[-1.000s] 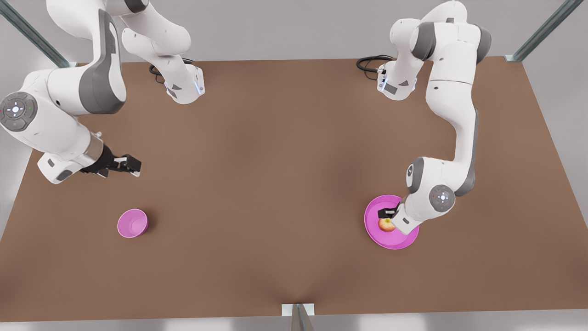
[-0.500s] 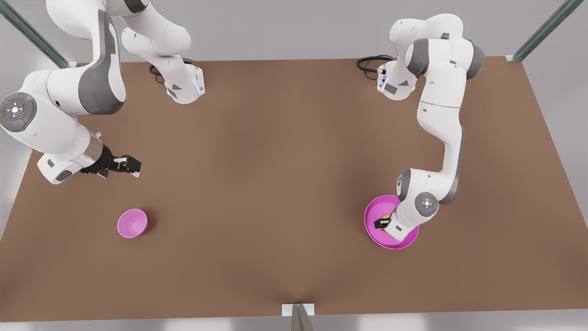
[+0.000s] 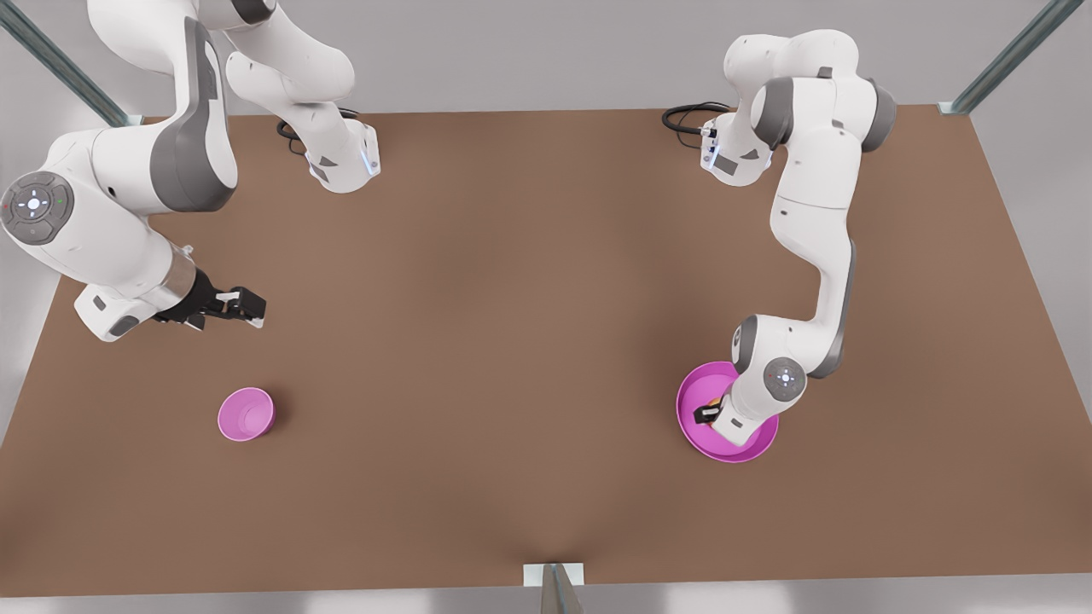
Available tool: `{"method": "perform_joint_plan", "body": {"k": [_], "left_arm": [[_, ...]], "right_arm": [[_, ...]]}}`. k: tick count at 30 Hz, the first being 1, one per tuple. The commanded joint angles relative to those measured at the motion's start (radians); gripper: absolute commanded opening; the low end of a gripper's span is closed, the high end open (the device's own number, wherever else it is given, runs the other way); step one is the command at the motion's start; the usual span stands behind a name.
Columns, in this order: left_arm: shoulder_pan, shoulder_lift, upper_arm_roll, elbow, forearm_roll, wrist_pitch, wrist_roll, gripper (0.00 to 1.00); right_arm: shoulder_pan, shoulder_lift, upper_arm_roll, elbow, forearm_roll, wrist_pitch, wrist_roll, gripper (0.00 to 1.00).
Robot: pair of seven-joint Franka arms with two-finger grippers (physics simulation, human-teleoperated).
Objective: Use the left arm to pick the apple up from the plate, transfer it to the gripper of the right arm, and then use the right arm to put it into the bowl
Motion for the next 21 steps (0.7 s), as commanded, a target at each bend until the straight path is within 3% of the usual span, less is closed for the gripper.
{"method": "perform_joint_plan", "body": {"k": [1,10,14,16,21], "left_arm": [[0.0,0.004,0.0,0.0,0.002,0.014,-0.032,0.87],[0.0,0.01,0.0,-0.021,0.002,0.031,-0.026,0.82],[-0.006,-0.116,-0.002,-0.023,0.002,-0.102,0.011,0.81],[0.0,-0.195,-0.063,-0.019,-0.065,-0.164,0.172,0.81],[-0.005,-0.189,-0.288,0.114,-0.27,-0.153,0.736,0.81]], "right_arm": [[0.0,-0.001,0.001,0.0,0.001,-0.001,-0.002,1.0],[-0.004,0.002,-0.001,0.002,0.001,0.001,-0.002,1.0],[-0.004,0.005,-0.001,0.004,0.001,0.002,-0.001,1.0],[0.0,0.005,-0.001,0.004,0.002,0.002,0.001,1.0],[0.003,0.007,0.011,-0.001,0.104,0.011,0.016,1.0]]}}
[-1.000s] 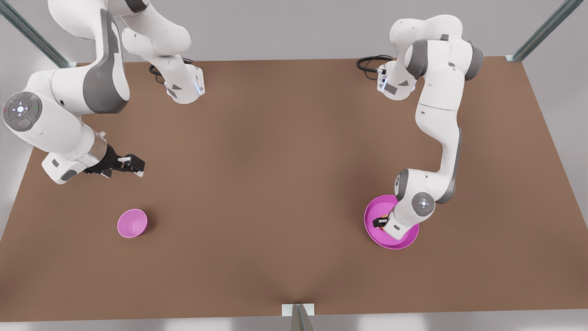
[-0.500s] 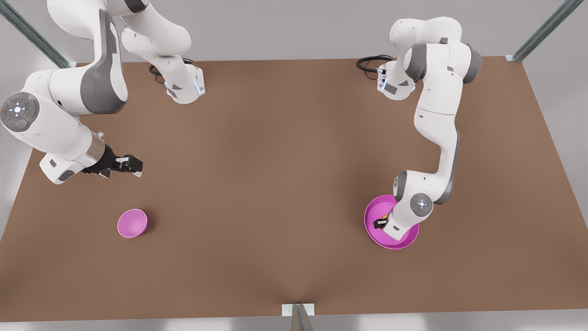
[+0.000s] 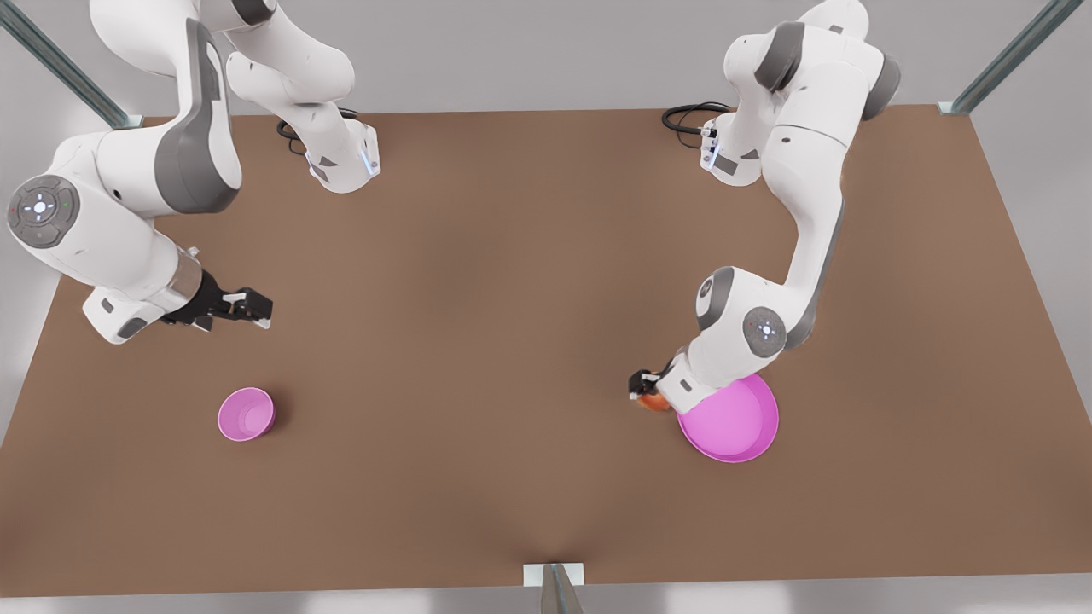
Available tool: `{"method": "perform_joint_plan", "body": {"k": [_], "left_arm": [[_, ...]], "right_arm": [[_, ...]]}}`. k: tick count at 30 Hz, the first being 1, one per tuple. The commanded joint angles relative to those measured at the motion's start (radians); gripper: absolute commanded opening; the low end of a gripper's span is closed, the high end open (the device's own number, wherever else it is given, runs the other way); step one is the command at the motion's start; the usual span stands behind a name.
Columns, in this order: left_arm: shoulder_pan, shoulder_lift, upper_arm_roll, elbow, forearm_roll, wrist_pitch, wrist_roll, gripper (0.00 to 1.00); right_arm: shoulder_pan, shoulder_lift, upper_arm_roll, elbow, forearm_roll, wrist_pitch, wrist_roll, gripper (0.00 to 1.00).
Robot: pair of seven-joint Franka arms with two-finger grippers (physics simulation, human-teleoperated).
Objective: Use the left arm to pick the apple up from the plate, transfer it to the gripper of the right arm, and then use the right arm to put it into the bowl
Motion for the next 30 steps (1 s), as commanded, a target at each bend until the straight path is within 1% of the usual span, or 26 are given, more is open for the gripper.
{"method": "perform_joint_plan", "body": {"k": [1,2,4,5,6,8,9,10,11,13,14,15,17,19,20,21,22,23,25,27,28,30], "left_arm": [[0.002,0.028,-0.069,0.073,-0.177,-0.02,0.772,0.81],[-0.001,0.08,-0.088,0.132,-0.347,-0.006,0.983,0.82],[0.002,0.108,-0.132,0.142,-0.511,0.046,1.315,0.82],[0.001,0.109,-0.132,0.142,-0.593,0.046,1.473,0.82],[-0.003,0.129,-0.138,0.142,-0.719,0.068,1.709,0.82],[-0.003,0.194,-0.212,0.177,-0.812,0.098,1.998,0.81],[-0.003,0.235,-0.252,0.196,-0.872,0.105,2.136,0.81],[-0.012,0.249,-0.256,0.203,-0.93,0.115,2.248,0.78],[-0.022,0.267,-0.256,0.22,-0.95,0.121,2.297,0.78],[-0.085,0.358,-0.256,0.358,-0.955,0.16,2.306,0.78],[-0.099,0.382,-0.256,0.393,-0.955,0.169,2.306,0.78],[-0.107,0.405,-0.256,0.421,-0.955,0.183,2.306,0.78],[-0.125,0.425,-0.256,0.446,-0.955,0.2,2.317,0.78],[-0.141,0.439,-0.259,0.455,-0.956,0.227,2.32,0.78],[-0.141,0.442,-0.262,0.458,-0.961,0.227,2.32,0.78],[-0.139,0.447,-0.284,0.458,-0.966,0.229,2.32,0.78],[-0.141,0.447,-0.286,0.456,-0.992,0.229,2.32,0.78],[-0.141,0.447,-0.287,0.458,-1.001,0.235,2.319,0.78],[-0.142,0.448,-0.304,0.458,-1.006,0.247,2.319,0.79],[-0.147,0.448,-0.307,0.458,-1.006,0.25,2.319,0.79],[-0.147,0.448,-0.307,0.458,-1.007,0.25,2.317,0.79],[-0.145,0.448,-0.307,0.456,-1.007,0.25,2.315,0.79]], "right_arm": [[0.001,0.005,0.003,0.001,0.139,0.02,0.013,1.0],[0.0,0.033,0.003,0.001,0.289,0.063,0.008,1.0],[0.012,0.074,0.005,0.001,0.501,0.163,0.013,1.0],[0.02,0.106,0.005,0.001,0.618,0.18,0.013,1.0],[0.015,0.158,0.006,0.001,0.753,0.21,-0.024,1.0],[0.009,0.234,0.006,0.004,0.969,0.22,-0.153,1.0],[0.017,0.247,0.011,0.006,1.011,0.275,-0.16,1.0],[0.017,0.273,0.041,0.007,1.067,0.306,-0.177,1.0],[0.017,0.297,0.046,0.007,1.15,0.31,-0.317,1.0],[0.028,0.298,0.048,0.003,1.167,0.312,-0.536,1.0],[0.037,0.306,0.048,-0.002,1.17,0.312,-0.626,1.0],[0.037,0.335,0.048,-0.002,1.236,0.31,-0.726,1.0],[0.034,0.381,0.048,-0.002,1.302,0.309,-0.932,1.0],[0.034,0.468,0.051,-0.002,1.368,0.299,-1.189,1.0],[0.04,0.484,0.055,-0.03,1.402,0.301,-1.285,1.0],[0.037,0.484,0.063,-0.046,1.428,0.298,-1.297,1.0],[0.026,0.482,0.09,-0.076,1.469,0.296,-1.335,1.0],[0.015,0.481,0.097,-0.076,1.48,0.284,-1.342,1.0],[-0.057,0.464,0.175,-0.131,1.48,0.253,-1.364,1.0],[-0.087,0.448,0.195,-0.165,1.48,0.249,-1.374,1.0],[-0.126,0.439,0.245,-0.189,1.478,0.249,-1.375,1.0],[-0.127,0.458,0.245,-0.189,1.472,0.261,-1.383,1.0]]}}
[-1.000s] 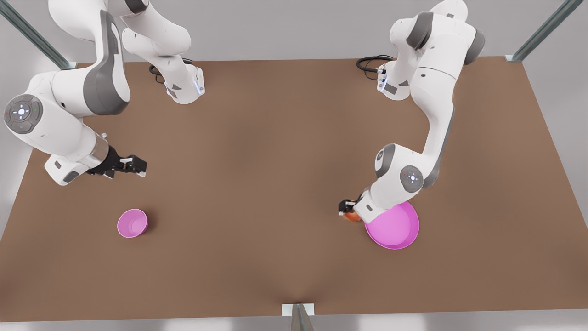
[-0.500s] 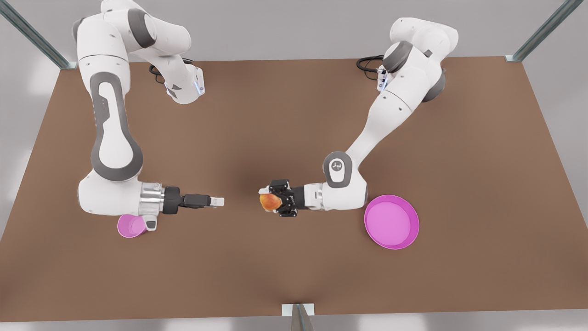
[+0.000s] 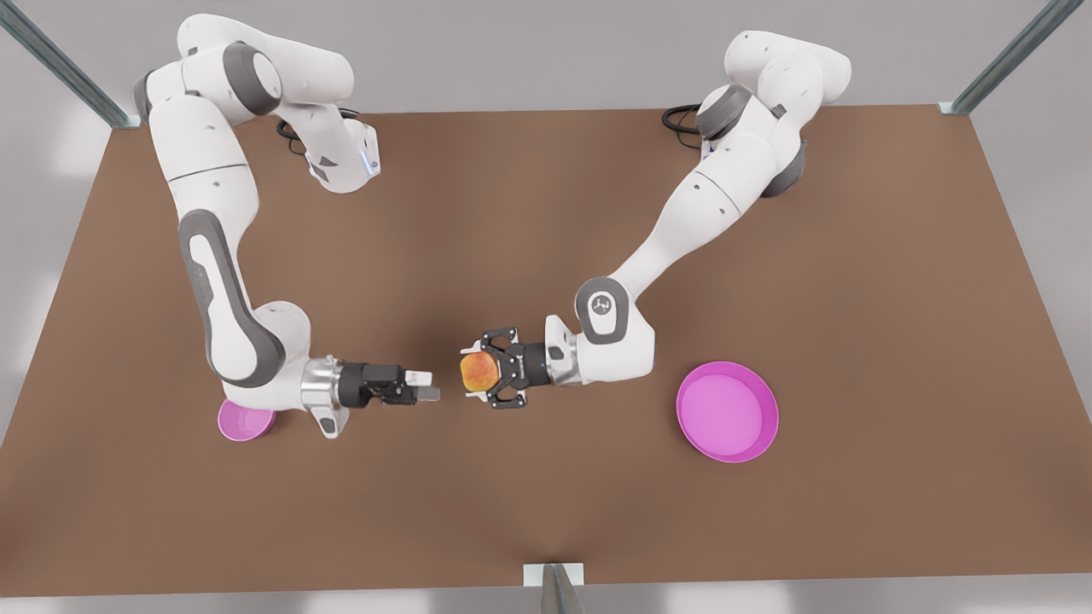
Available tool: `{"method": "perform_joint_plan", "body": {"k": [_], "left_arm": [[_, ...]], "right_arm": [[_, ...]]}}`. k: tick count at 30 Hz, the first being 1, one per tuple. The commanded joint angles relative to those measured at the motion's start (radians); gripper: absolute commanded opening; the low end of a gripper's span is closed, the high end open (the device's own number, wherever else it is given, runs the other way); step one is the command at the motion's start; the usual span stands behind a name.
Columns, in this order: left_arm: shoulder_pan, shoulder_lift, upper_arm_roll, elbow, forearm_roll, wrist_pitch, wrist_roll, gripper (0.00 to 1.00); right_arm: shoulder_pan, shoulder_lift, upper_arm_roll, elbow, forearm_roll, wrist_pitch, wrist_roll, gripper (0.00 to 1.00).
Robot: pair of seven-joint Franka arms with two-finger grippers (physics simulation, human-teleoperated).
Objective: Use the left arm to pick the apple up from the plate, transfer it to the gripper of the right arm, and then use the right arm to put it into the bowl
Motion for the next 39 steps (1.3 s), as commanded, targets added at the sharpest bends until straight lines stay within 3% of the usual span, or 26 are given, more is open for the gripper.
{"method": "perform_joint_plan", "body": {"k": [1,15,31,32,34,37,39], "left_arm": [[0.001,-0.002,-0.001,0.0,-0.006,0.013,0.526,0.79],[-0.019,-0.002,-0.001,0.0,-0.035,0.034,0.524,0.8],[-0.025,0.0,0.001,0.0,-0.041,0.048,0.521,0.81],[-0.025,0.0,0.001,0.0,-0.041,0.048,0.521,0.81],[-0.025,0.0,0.001,0.0,-0.041,0.048,0.521,0.81],[-0.025,0.001,0.001,0.0,-0.041,0.048,0.521,0.81],[-0.024,0.001,0.002,0.0,-0.042,0.048,0.493,1.0]], "right_arm": [[-0.006,0.015,0.007,-0.005,0.007,-0.001,-0.575,1.0],[0.089,0.046,0.007,-0.015,0.091,0.102,-0.573,1.0],[0.072,0.015,0.052,-0.116,0.093,0.1,-0.578,1.0],[0.072,0.009,0.053,-0.117,0.093,0.102,-0.578,0.99],[0.072,0.009,0.053,-0.116,0.094,0.103,-0.578,0.78],[0.072,0.009,0.053,-0.116,0.094,0.103,-0.578,0.7],[0.072,0.009,0.053,-0.116,0.094,0.103,-0.576,0.63]]}}
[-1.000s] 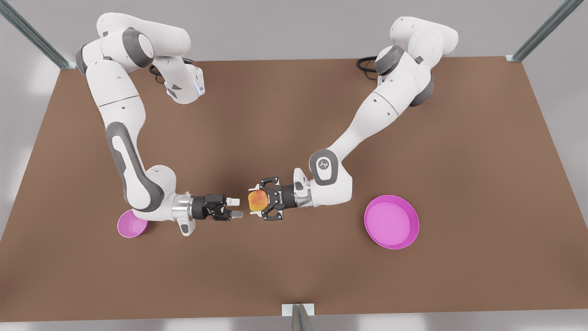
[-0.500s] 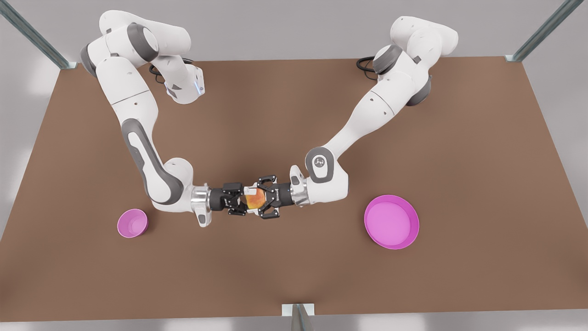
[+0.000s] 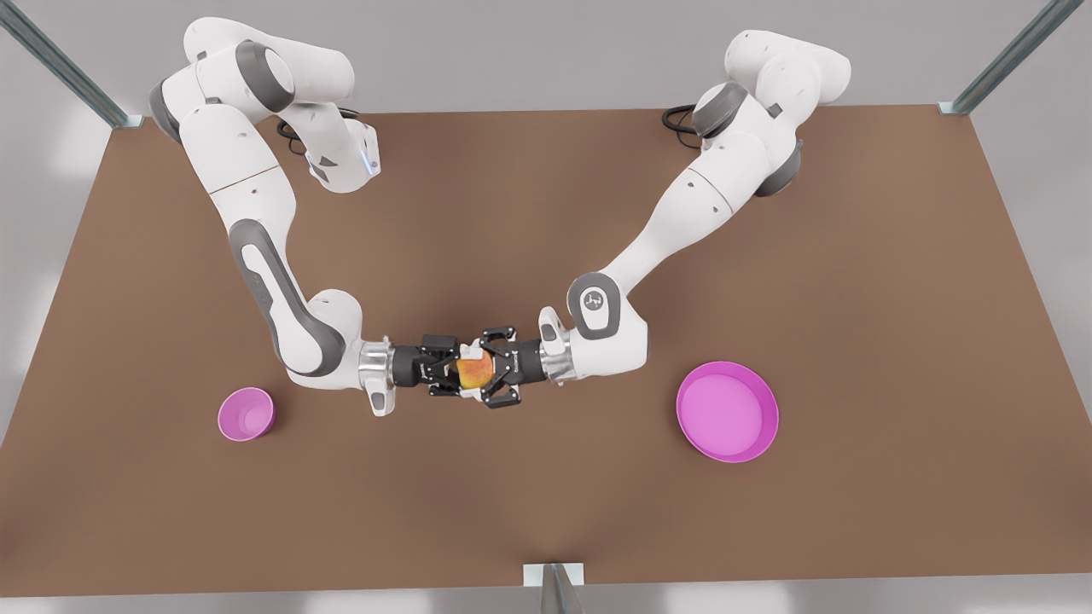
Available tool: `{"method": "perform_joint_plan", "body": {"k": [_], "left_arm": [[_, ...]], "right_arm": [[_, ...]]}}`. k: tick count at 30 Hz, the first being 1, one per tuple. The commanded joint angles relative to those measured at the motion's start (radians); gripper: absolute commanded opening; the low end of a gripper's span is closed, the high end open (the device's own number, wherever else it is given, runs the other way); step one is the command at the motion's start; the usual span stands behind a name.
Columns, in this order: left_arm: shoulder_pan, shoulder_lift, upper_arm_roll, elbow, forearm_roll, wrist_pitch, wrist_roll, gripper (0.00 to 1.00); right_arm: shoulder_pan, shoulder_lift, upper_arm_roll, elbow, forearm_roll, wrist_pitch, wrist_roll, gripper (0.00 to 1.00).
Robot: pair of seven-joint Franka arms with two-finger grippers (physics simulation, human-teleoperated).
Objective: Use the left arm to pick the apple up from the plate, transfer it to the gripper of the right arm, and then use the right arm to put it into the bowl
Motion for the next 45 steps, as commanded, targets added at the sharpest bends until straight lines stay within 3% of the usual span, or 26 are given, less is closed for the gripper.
{"method": "perform_joint_plan", "body": {"k": [1,7,16,18,21,24,26,28,29,30,31,35,37,41,43,45], "left_arm": [[0.001,-0.001,0.0,0.0,0.0,-0.002,0.026,1.0],[-0.001,-0.001,0.0,0.0,0.0,-0.002,0.003,1.0],[0.025,-0.012,0.003,-0.009,0.012,-0.007,-0.047,1.0],[0.183,-0.083,0.008,-0.135,0.199,-0.114,-0.398,1.0],[0.425,-0.142,0.006,-0.144,0.669,-0.537,-1.194,1.0],[0.585,-0.409,0.005,-0.139,1.273,-1.079,-1.866,1.0],[0.603,-0.572,0.049,-0.139,1.531,-1.2,-1.94,1.0],[0.628,-0.682,0.071,-0.141,1.519,-1.193,-2.109,1.0],[0.532,-0.757,0.217,-0.185,1.473,-1.147,-2.107,1.0],[0.296,-0.877,0.55,-0.346,1.303,-1.041,-2.1,1.0],[0.261,-0.952,0.589,-0.455,1.295,-0.974,-2.046,1.0],[0.266,-0.851,0.586,-0.323,1.302,-1.035,-2.057,1.0],[0.271,-0.827,0.588,-0.314,1.302,-1.03,-2.057,1.0],[0.271,-0.827,0.591,-0.316,1.301,-1.035,-2.055,1.0],[0.271,-0.827,0.591,-0.316,1.299,-1.036,-2.057,1.0],[0.271,-0.821,0.591,-0.316,1.301,-1.035,-2.058,1.0]], "right_arm": [[0.001,-0.001,0.001,0.001,-0.002,0.001,-0.065,0.63],[-0.012,-0.001,-0.003,0.005,-0.01,-0.004,-0.064,0.63],[-0.248,0.009,-0.013,0.016,-0.293,-0.039,-0.018,0.64],[-0.332,0.006,-0.011,0.037,-0.455,-0.042,0.027,0.64],[-0.44,0.008,-0.011,0.08,-0.651,-0.044,0.024,0.64],[-0.47,0.011,-0.077,0.134,-0.856,-0.053,0.022,0.63],[-0.473,0.013,-0.101,0.151,-0.944,-0.045,0.022,0.63],[-0.475,0.013,-0.14,0.171,-1.007,-0.047,0.018,0.64],[-0.475,0.017,-0.149,0.177,-1.056,-0.047,0.015,0.64],[-0.475,0.02,-0.166,0.188,-1.079,-0.047,0.012,0.64],[-0.475,0.037,-0.183,0.223,-1.107,-0.047,0.002,0.64],[-0.47,0.056,-0.189,0.231,-1.143,0.011,0.002,0.67],[-0.467,0.054,-0.187,0.231,-1.142,0.011,0.015,0.98],[-0.464,0.048,-0.186,0.267,-1.171,-0.005,0.027,1.0],[-0.449,0.043,-0.164,0.459,-1.31,-0.24,0.215,1.0],[-0.285,-0.076,-0.164,0.583,-1.485,-0.426,0.542,1.0]]}}
